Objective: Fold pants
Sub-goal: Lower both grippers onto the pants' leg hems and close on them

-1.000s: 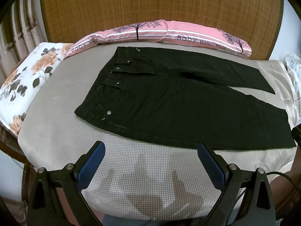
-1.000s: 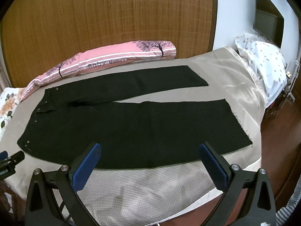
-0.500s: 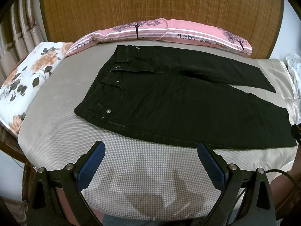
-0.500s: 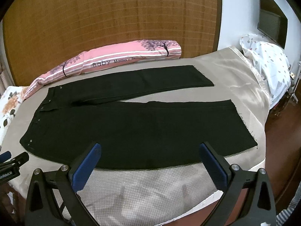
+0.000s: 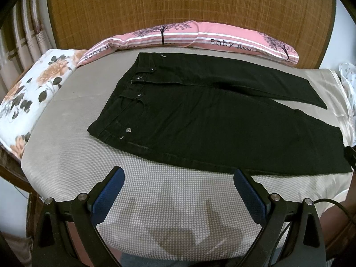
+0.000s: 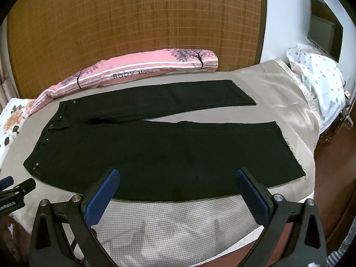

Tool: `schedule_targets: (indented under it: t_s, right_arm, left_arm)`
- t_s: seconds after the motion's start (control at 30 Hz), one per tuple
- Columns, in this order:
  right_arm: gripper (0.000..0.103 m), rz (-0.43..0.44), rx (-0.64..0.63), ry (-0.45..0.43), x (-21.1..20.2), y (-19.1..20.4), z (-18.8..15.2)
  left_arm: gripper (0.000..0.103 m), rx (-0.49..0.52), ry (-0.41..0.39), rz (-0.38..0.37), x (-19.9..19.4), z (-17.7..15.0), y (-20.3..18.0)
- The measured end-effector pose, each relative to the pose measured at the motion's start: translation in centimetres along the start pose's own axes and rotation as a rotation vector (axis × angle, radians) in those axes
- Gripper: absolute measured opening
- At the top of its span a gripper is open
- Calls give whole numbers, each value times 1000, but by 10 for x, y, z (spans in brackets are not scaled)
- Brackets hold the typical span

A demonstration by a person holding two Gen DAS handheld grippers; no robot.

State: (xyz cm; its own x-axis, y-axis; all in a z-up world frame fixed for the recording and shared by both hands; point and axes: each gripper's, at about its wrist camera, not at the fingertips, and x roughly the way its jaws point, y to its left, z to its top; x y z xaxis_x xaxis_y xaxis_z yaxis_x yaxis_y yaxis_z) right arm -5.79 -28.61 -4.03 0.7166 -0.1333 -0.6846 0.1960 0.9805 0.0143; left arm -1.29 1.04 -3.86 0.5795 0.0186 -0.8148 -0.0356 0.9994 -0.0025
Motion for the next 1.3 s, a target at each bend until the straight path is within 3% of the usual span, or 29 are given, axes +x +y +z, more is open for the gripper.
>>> schedule_targets:
  t_s: [0.5,0.63,0.87,0.97,1.3]
  right_arm:
    - [103,7,17,16,6,2,3]
    - [103,57,34,23,11,-1,14]
    - [103,85,-17,22,30,11,38]
    - [103,76,-47,35,45,20,47]
    - [103,229,24,104,117,54,91]
  left_arm:
    - [98,-21,18,-22,9,3,6]
    - [98,-46,1,-41,14,16,21]
    - [96,-102,-61,-44,22,68,77]
    - [84,-136,-57,-49,35,93,102]
    - [67,-219,-25,-204,114,197,164]
